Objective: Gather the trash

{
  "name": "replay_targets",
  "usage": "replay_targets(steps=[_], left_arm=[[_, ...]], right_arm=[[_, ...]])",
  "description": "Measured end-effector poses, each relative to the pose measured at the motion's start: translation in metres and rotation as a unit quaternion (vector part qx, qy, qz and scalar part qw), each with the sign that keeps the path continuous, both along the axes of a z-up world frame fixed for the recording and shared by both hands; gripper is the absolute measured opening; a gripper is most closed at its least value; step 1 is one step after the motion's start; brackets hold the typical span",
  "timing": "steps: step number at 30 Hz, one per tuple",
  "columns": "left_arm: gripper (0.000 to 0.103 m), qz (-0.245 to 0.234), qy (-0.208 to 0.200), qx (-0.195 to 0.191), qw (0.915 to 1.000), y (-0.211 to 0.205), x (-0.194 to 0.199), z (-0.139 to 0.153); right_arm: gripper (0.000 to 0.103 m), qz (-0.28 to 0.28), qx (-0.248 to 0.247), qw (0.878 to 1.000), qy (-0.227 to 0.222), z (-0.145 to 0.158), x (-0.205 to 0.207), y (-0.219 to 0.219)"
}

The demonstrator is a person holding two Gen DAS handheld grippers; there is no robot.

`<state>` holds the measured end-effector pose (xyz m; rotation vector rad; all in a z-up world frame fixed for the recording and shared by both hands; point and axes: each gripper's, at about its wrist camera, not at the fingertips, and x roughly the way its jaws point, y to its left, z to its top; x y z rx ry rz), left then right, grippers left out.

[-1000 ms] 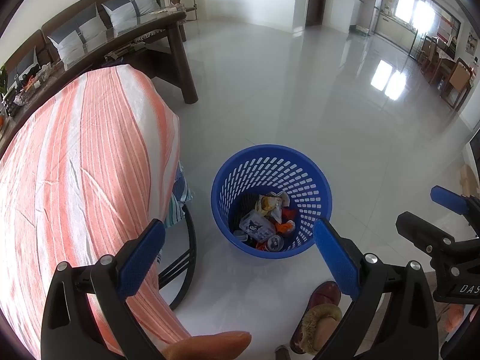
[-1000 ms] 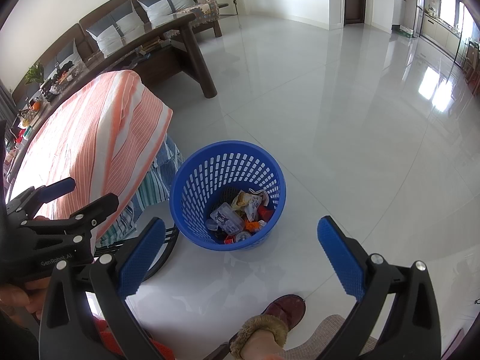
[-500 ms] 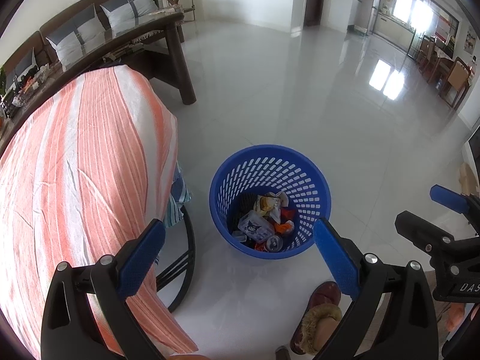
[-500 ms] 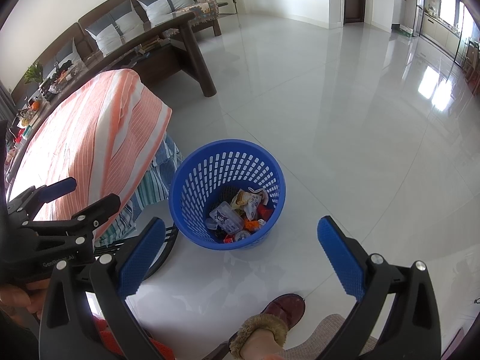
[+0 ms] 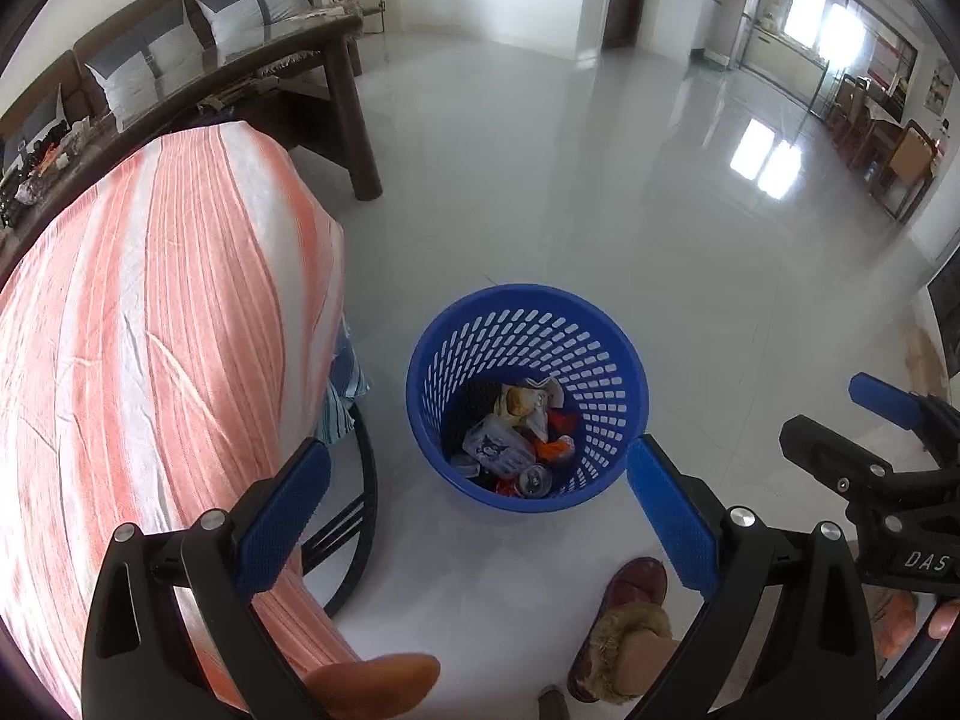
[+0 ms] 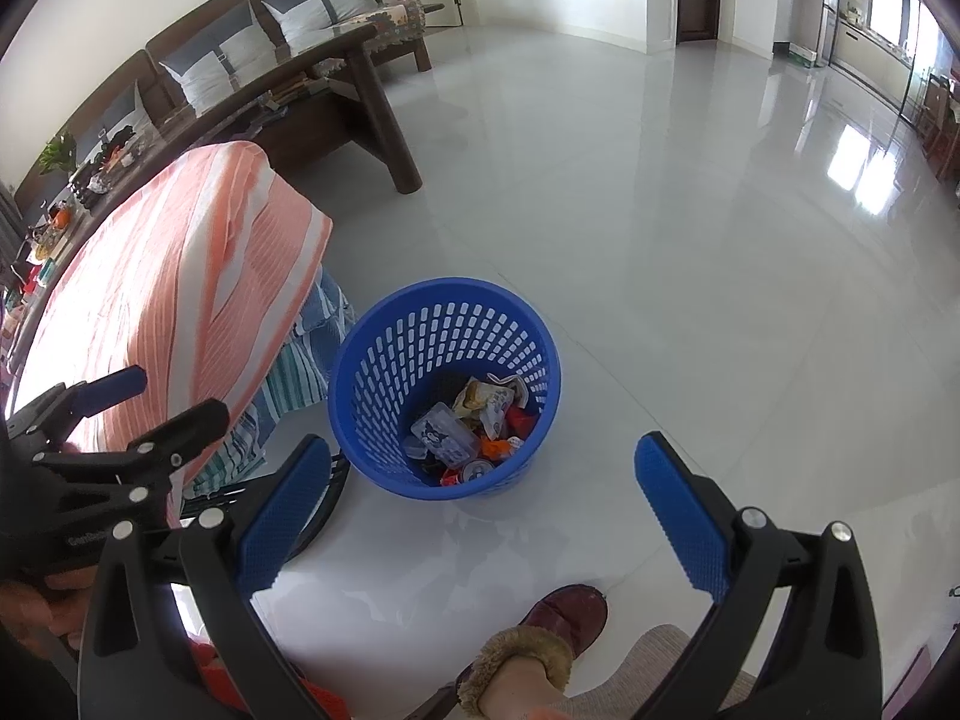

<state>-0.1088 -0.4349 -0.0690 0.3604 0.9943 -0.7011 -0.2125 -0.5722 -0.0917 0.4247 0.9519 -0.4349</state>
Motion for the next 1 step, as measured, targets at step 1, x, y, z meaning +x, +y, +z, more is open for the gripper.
replay_targets(steps=[1], left_arm=[[0.098, 0.000, 0.002, -0.001, 1.0000, 0.0009, 0.0006, 0.0007]], right_arm=[[0.098, -0.001, 0.000, 1.000, 0.000, 0.0000, 0.0001, 0.0001]])
